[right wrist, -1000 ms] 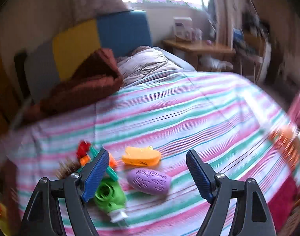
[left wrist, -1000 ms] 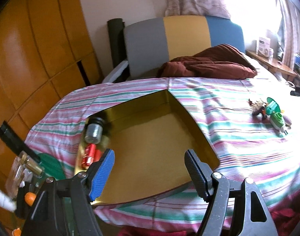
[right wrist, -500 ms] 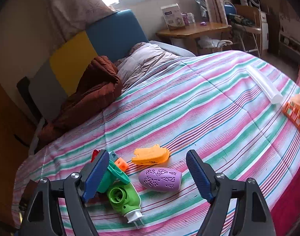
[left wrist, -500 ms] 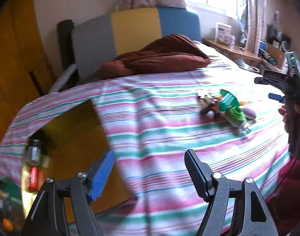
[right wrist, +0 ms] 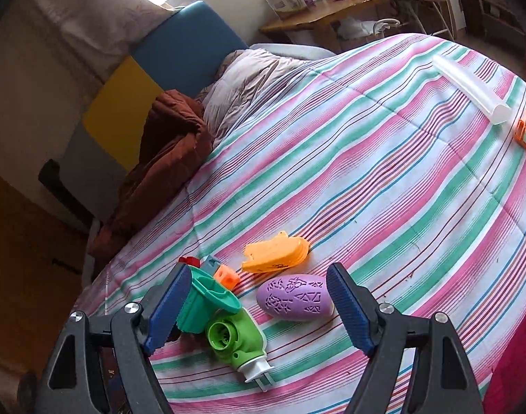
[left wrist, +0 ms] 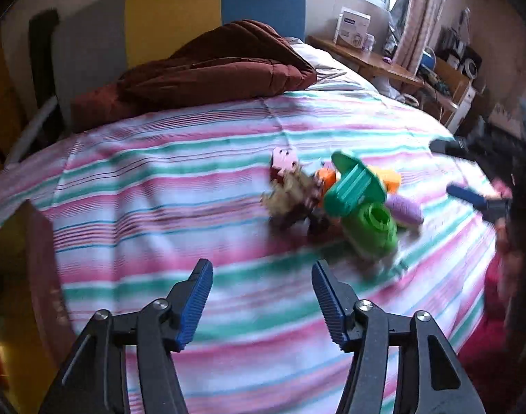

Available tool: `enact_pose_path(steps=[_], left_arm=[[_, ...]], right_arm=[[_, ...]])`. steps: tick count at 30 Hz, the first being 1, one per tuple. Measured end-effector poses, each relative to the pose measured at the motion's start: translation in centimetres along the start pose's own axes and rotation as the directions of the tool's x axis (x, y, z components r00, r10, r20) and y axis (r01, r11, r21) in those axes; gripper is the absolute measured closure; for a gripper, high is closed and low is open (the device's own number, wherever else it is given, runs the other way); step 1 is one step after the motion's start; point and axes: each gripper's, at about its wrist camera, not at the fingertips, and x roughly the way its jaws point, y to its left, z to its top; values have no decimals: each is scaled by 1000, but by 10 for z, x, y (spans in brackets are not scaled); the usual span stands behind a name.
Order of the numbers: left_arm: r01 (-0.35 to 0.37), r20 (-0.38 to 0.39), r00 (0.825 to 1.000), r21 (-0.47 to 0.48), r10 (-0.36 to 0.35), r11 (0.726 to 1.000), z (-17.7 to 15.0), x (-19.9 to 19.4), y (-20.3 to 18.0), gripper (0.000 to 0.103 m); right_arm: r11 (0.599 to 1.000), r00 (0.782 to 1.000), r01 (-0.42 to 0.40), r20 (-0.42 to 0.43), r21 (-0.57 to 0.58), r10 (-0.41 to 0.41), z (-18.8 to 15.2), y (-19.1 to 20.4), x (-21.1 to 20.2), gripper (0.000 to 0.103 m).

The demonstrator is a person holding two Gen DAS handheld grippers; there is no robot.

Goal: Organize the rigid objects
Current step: 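Return both tools to the pile and grasp the brown comb with left tool, then place the brown comb in the tray with left tool while right tool grasps green diffuser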

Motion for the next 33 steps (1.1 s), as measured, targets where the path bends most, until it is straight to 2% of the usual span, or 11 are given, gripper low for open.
enact_pose_path(steps=[1, 2, 5, 10, 13, 14, 15, 19, 24, 30, 33], left_arm=[[-2, 15, 1000, 5, 2, 1000, 5, 3, -4, 26], [-14, 38, 999, 18, 13, 1000, 9, 6, -8, 24], [-35, 61, 998, 101, 29, 994, 20, 19, -21, 24], [-97, 77, 994, 272, 79, 957, 31, 50, -39, 24], [-64, 62, 997, 251, 50, 966, 40, 67, -35, 27], [-47, 53, 998, 232, 36, 971, 43, 73, -32, 34], [-12, 31, 1000, 213, 5, 977, 44, 78, -30, 58], [45, 29, 998, 137, -49, 990, 37, 73, -22, 60], [45, 35, 998, 85, -48, 995, 2, 44, -13, 60], [32, 39, 999, 16, -33, 999, -41, 8, 0, 60], [29, 37, 999, 5, -29, 1000, -62, -8, 3, 60]], right_arm=[[1000, 1000, -7, -3, 5, 7, 0, -1, 0, 21], [1000, 1000, -12, -5, 9, 12, 0, -1, 0, 21], [999, 1000, -27, -9, 19, 27, 1, -2, 0, 21], [999, 999, -43, -20, 25, 43, 1, -2, 0, 21], [999, 999, -38, -21, 12, 38, 1, 1, 1, 21], [999, 999, -34, -22, 4, 34, 0, 2, 2, 21], [1000, 999, -31, -23, -4, 31, 0, 4, 2, 21], [999, 999, -29, -27, -42, 28, -1, 9, 4, 21], [995, 998, -45, -49, -89, 41, -4, 16, 7, 35], [979, 974, -147, -196, -140, 118, -13, 29, 27, 45], [964, 958, -166, -264, -209, 108, -24, 43, 36, 45]])
